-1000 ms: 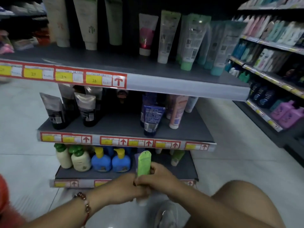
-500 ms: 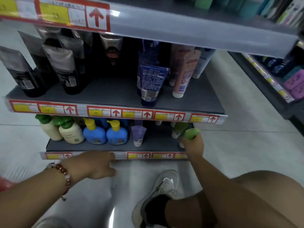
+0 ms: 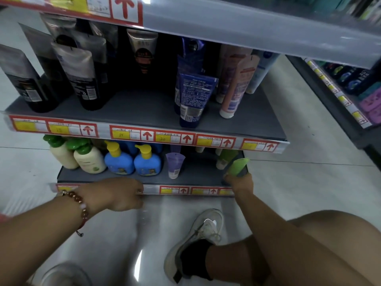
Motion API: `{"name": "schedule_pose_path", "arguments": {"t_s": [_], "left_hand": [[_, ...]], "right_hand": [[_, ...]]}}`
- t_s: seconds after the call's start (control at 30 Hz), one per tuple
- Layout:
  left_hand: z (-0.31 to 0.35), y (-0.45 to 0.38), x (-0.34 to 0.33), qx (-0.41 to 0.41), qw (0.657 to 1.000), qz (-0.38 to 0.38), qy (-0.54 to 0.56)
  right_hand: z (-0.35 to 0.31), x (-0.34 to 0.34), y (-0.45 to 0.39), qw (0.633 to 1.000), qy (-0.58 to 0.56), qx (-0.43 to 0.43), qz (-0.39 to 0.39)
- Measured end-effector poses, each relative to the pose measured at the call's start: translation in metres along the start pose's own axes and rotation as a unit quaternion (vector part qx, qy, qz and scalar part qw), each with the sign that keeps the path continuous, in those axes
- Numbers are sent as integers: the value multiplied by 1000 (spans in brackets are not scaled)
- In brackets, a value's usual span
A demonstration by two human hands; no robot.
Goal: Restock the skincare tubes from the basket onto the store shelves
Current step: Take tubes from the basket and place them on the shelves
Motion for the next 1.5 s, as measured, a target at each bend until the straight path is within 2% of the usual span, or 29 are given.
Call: {"name": "schedule_pose_path", "arguments": {"t_s": [0.07,0.17,0.23,0.3,0.4,0.47,0.63,0.7,0.83,0.97,1.07,1.17,1.27,1.33,1.4,1.5], "left_hand": [[-3,4,4,-7,1000,9,6],[-9,17,13,-13,1000,26,8],[-14,32,22,-9,999,48,13],[-23,51,32,-3,997,70,22],[-47,85,39,13,991,109,77],[-75,110,35,30,983,138,114],[-190,181,-9,130,947,164,245],[-252,209,-46,200,934,168,243],[-366,276,-149,363,906,56,212],[-435,307,-238,413,873,-8,258],[-461,283,-293,416,856,-33,305],[-475,232,-334,397,854,-65,330],[-483,183,-352,389,856,-78,333],[-483,157,-357,383,862,-80,324],[-481,137,-369,375,874,-101,292],[-479,122,-382,380,894,-124,201]], "right_hand": [[8,-10,19,999,1,-43,-30],[2,-48,61,985,10,-47,-166],[-22,-68,95,972,65,24,-225],[-59,-89,134,942,131,138,-277],[-124,-121,201,861,195,322,-342],[-157,-143,245,805,223,405,-372],[-206,-206,347,713,221,499,-441],[-216,-232,384,671,229,532,-463],[-233,-284,455,591,270,583,-488],[-249,-342,520,514,271,636,-508],[-246,-402,554,451,311,647,-530],[-219,-468,570,372,414,619,-554],[-173,-521,567,246,546,585,-547],[-141,-546,555,178,612,552,-538],[-113,-566,544,143,643,527,-537],[-95,-583,542,89,637,563,-520]]}}
Point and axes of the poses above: each hand's wrist, its own y-axis away from the middle knuckle, its own x-axis out of the back of the hand, z = x × y, the point moved 7 cm from there along -y, towards the middle knuckle, and after that the axes turned 9 degrees about x, right-handed, at the moved point
